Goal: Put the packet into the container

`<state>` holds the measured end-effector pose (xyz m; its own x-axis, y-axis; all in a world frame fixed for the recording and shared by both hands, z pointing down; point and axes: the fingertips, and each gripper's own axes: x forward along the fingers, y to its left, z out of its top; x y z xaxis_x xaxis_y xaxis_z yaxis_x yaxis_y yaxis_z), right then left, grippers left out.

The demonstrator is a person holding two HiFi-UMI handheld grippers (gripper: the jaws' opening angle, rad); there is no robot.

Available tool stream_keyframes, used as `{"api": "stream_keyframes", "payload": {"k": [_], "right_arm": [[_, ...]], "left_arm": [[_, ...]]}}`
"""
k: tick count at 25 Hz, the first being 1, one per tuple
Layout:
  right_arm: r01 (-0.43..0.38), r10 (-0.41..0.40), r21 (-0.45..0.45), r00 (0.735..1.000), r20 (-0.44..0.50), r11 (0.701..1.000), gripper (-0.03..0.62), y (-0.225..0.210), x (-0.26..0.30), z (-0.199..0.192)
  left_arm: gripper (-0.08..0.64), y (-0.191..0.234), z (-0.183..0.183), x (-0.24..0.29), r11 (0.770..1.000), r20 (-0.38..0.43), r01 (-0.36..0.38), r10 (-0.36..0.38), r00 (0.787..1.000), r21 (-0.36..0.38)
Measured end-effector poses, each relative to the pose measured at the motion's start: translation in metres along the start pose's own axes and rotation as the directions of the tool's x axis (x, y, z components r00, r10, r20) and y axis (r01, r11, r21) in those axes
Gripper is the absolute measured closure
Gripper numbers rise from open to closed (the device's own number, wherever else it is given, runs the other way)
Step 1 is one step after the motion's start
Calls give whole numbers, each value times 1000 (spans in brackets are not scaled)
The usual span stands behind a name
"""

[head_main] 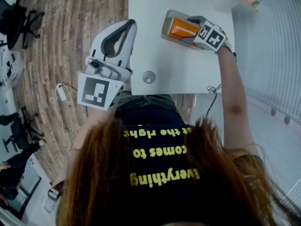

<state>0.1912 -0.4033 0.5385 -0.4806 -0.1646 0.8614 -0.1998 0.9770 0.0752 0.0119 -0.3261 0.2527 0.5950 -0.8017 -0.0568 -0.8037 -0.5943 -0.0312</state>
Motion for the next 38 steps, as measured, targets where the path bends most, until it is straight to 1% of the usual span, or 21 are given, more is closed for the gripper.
{"api": "stream_keyframes", "payload": {"k": [3, 4, 6, 9, 11, 18, 20, 22, 24, 25, 27, 30, 34, 38], "right_arm": [[2, -3, 29, 1000, 20, 1000, 240, 4, -4, 3], [7, -7, 34, 1000, 19, 999, 263, 5, -5, 2], [21, -21, 37, 1000, 10, 999, 348, 6, -5, -2], [41, -42, 64, 999, 13, 997, 443, 5, -9, -2], [57, -59, 88, 998, 26, 995, 485, 4, -13, -1], [146, -161, 161, 983, 83, 976, 555, -1, -27, 5], [170, -196, 201, 974, 118, 965, 564, -2, -33, 9], [196, -241, 248, 957, 164, 949, 569, -4, -42, 14], [223, -296, 302, 929, 221, 927, 571, -6, -55, 22], [233, -325, 334, 911, 254, 913, 571, -8, -63, 27], [243, -384, 401, 865, 322, 883, 571, -10, -81, 37], [247, -462, 478, 787, 408, 843, 571, -10, -109, 52], [277, -545, 529, 701, 460, 802, 571, -6, -138, 68], [291, -621, 588, 608, 495, 754, 571, 0, -164, 84]], "left_arm": [[558, 0, 1, -1, 1000, 4, 2, -2, 1000, -2], [558, -1, 0, -1, 1000, 4, 3, -3, 1000, -3], [558, -2, -1, -1, 1000, 3, 7, -7, 1000, -3], [558, -3, 1, 0, 1000, 6, 11, -11, 1000, -3], [558, -4, 1, -1, 1000, 5, 13, -12, 1000, -4], [558, -6, 6, -3, 1000, 9, 18, -18, 1000, -1], [558, -7, 6, -3, 1000, 10, 19, -19, 1000, -1], [558, -7, 6, -4, 1000, 11, 21, -21, 1000, -2], [558, -9, 6, -4, 1000, 11, 24, -24, 1000, -1], [558, -9, 7, -4, 1000, 12, 26, -26, 1000, 0], [558, -11, 8, -3, 999, 11, 32, -32, 999, 1], [558, -15, 8, -4, 999, 11, 40, -40, 999, 2], [558, -18, 8, -5, 999, 17, 49, -49, 999, 2], [558, -17, 9, -5, 999, 20, 55, -55, 998, 0]]}}
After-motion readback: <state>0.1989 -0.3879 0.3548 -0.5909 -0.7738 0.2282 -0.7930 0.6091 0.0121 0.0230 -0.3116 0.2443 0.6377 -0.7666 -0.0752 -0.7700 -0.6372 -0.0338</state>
